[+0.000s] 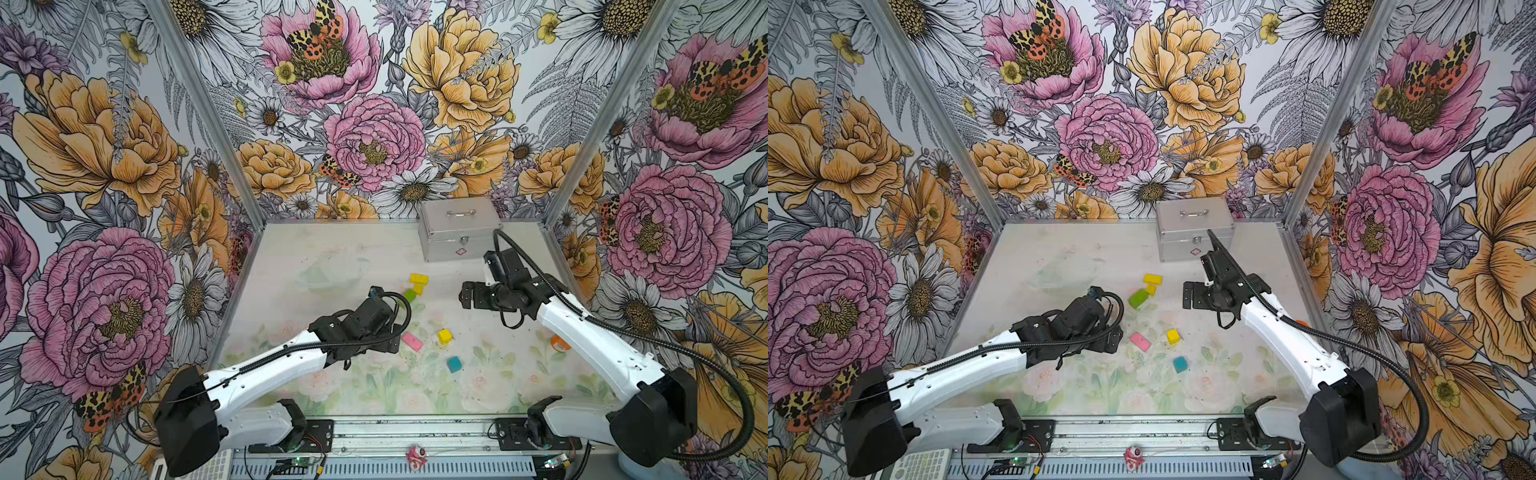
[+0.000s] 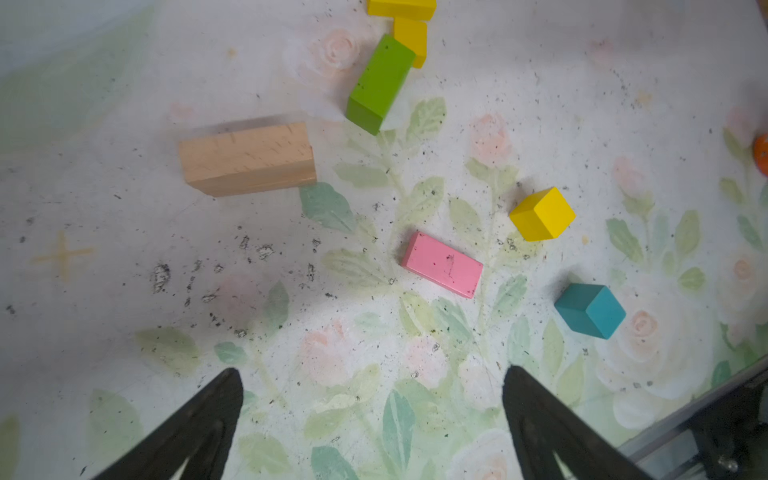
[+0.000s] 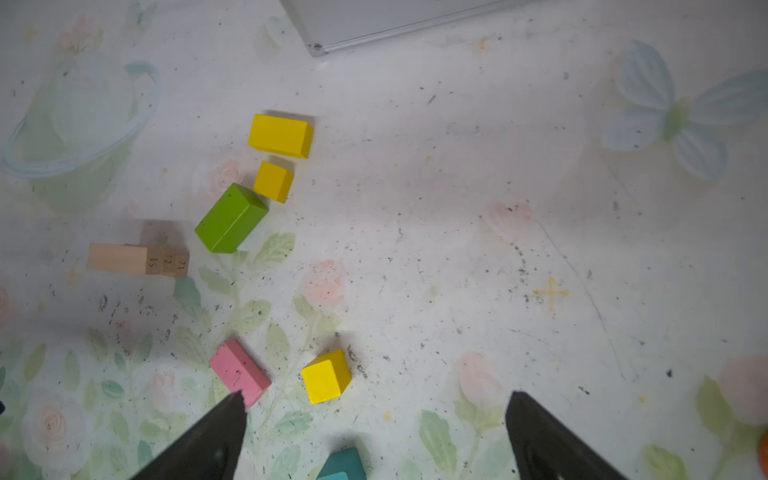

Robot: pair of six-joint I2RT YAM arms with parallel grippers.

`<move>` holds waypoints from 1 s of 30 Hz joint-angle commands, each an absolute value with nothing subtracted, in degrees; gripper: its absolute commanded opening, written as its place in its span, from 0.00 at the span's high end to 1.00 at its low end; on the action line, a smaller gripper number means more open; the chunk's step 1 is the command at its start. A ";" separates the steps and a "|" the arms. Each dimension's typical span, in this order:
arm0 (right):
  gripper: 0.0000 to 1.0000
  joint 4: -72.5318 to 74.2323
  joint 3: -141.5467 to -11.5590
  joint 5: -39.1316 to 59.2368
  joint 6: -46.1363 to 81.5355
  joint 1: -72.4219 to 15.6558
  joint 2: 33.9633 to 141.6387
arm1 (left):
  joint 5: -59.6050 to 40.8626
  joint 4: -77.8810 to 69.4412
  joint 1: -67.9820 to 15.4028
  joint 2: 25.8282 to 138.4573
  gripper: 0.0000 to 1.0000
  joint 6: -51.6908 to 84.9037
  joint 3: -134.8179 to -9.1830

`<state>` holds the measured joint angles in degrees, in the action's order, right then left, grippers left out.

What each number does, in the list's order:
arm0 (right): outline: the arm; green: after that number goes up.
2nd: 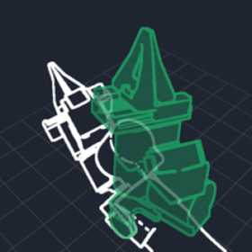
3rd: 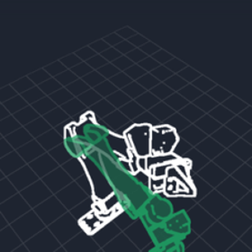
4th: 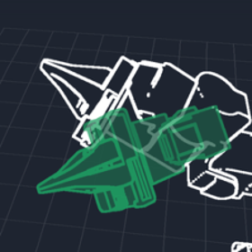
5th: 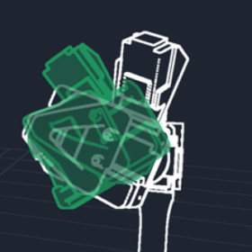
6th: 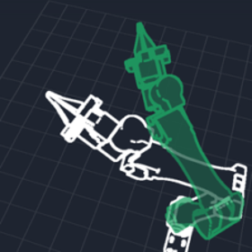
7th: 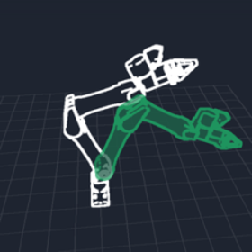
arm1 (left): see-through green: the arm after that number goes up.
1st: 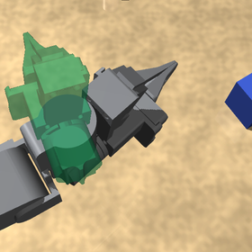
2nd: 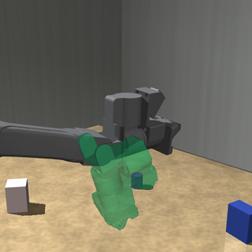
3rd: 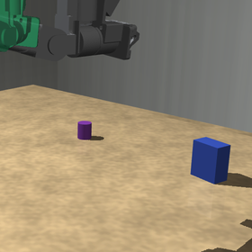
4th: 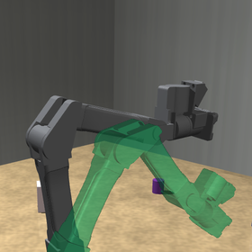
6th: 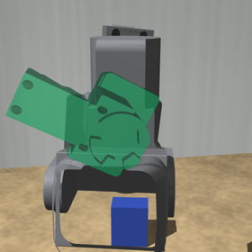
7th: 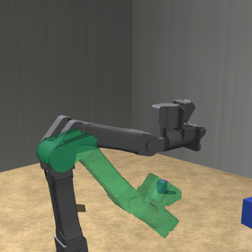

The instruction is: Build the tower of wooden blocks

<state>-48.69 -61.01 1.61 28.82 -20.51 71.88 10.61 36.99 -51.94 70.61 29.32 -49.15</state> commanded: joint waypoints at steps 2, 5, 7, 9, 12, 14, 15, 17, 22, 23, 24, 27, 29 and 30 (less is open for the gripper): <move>0.00 -49.83 -57.92 3.57 32.10 -15.35 68.45 | 8.09 33.40 -53.89 77.79 0.01 21.62 -54.43; 0.00 -49.84 -57.05 5.89 31.56 -13.11 67.11 | 7.57 33.40 -54.05 82.73 0.01 20.48 -56.94; 0.00 -49.83 -56.62 6.82 31.47 -12.17 66.24 | 6.31 33.40 -54.30 85.50 0.01 19.37 -58.52; 0.00 -49.83 -56.27 7.61 31.16 -11.09 65.57 | 5.97 33.40 -54.51 88.06 0.01 18.79 -59.98; 0.00 -49.83 -56.07 9.03 30.47 -9.66 65.21 | 4.47 33.40 -54.68 91.71 0.01 17.90 -61.83; 0.00 -49.75 -55.79 9.62 30.26 -9.07 64.96 | 4.23 33.47 -55.02 93.63 0.01 17.25 -62.76; 0.00 -49.67 -55.61 10.04 30.08 -8.75 64.82 | 4.13 33.49 -55.13 94.54 0.01 16.93 -63.28; 0.00 -49.54 -55.39 10.70 29.81 -8.36 64.86 | 3.38 33.64 -55.16 95.95 0.01 16.35 -63.95; 0.00 -49.05 -54.84 12.04 29.35 -7.82 64.58 | 3.14 35.68 -55.04 99.25 0.03 14.06 -65.74; 0.00 -48.99 -54.84 12.17 29.36 -7.82 64.53 | 2.99 35.67 -55.15 99.76 0.03 13.74 -65.87; 0.00 -48.95 -54.70 12.42 29.35 -7.74 64.47 | 2.80 35.68 -55.11 100.37 0.04 13.39 -66.09; 0.00 -48.95 -54.76 12.74 29.36 -7.69 64.08 | 2.81 35.68 -55.18 101.96 0.04 12.66 -66.51; 0.00 -48.95 -54.74 13.07 29.36 -7.73 63.82 | 2.73 35.64 -54.94 102.77 0.04 12.40 -66.69; 0.00 -48.96 -54.71 13.19 29.41 -7.73 63.66 | 2.73 35.60 -54.85 102.99 0.04 12.31 -66.81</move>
